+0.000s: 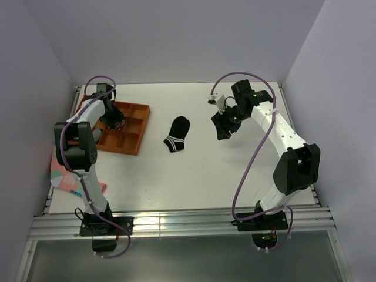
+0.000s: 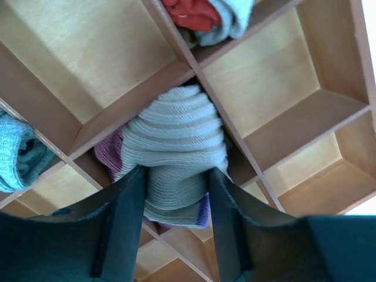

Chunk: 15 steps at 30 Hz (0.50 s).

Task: Roll the socks
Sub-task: Place the sock in the storage box.

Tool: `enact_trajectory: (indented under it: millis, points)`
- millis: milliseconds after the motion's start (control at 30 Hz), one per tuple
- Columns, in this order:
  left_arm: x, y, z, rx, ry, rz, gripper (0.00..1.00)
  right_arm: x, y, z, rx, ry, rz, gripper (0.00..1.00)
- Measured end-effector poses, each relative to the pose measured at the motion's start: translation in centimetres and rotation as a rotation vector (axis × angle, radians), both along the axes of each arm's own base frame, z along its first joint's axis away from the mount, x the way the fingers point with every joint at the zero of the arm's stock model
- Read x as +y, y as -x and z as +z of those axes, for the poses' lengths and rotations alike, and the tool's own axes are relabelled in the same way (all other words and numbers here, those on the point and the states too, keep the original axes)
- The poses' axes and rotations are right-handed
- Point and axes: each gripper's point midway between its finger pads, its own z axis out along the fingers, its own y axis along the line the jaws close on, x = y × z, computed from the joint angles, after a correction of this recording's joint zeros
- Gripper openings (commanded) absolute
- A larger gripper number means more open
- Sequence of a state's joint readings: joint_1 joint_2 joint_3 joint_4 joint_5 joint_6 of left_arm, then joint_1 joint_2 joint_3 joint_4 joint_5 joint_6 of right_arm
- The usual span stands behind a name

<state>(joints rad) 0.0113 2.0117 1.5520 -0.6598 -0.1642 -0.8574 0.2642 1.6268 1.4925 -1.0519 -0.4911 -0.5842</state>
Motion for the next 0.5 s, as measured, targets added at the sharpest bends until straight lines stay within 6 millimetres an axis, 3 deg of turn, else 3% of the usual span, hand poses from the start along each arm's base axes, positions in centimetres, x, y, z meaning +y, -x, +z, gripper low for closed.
enact_trajectory:
  millis: [167, 300, 500]
  points:
    - [-0.8, 0.0, 1.0, -0.018, 0.011, -0.024, 0.55, 0.4, -1.1, 1.2, -0.03, -0.012, -0.012, 0.63]
    - [-2.0, 0.0, 2.8, -0.057, 0.038, -0.054, 0.55, 1.5, -2.5, 1.8, -0.053, -0.007, -0.006, 0.63]
    - [-3.5, -0.1, 8.7, -0.189, 0.086, -0.093, 0.55, 5.7, -4.2, 1.6, -0.06, -0.009, 0.032, 0.57]
